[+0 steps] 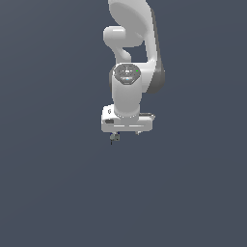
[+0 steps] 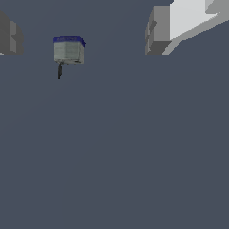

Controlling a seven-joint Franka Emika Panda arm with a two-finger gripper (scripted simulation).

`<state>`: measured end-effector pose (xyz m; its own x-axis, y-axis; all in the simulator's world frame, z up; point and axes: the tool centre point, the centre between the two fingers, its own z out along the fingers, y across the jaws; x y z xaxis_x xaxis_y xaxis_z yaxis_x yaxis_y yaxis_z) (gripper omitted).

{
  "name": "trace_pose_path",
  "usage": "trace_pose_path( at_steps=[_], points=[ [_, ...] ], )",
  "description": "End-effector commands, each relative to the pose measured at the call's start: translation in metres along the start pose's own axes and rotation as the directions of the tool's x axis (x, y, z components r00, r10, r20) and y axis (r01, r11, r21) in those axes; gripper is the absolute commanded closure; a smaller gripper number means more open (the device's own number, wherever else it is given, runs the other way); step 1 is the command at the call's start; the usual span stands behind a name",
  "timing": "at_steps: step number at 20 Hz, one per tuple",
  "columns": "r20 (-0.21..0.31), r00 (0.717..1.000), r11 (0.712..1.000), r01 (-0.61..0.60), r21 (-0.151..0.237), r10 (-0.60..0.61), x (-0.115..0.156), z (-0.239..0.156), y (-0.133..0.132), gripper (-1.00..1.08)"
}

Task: Pick up the object and move it to a goal position.

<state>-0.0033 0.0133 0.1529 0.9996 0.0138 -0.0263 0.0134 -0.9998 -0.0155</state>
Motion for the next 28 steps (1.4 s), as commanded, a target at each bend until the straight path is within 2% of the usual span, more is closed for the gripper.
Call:
trace_pose_path(
  at_steps=[1, 9, 16, 22, 28],
  points=[
    [0.0, 1.0, 1.0, 0.0, 0.0, 0.0, 0.0, 0.0, 0.0, -0.92],
    [-0.041, 0.996, 0.997, -0.075, -0.003, 0.075, 0.011, -0.021, 0.031, -0.92],
    [-0.04, 0.996, 0.997, -0.074, -0.003, 0.073, 0.01, -0.018, 0.031, -0.92],
    [-0.038, 0.997, 0.998, -0.068, -0.005, 0.067, 0.002, 0.001, 0.036, -0.92],
    [-0.034, 0.998, 0.998, -0.057, -0.009, 0.056, -0.017, 0.037, 0.046, -0.92]
  ],
)
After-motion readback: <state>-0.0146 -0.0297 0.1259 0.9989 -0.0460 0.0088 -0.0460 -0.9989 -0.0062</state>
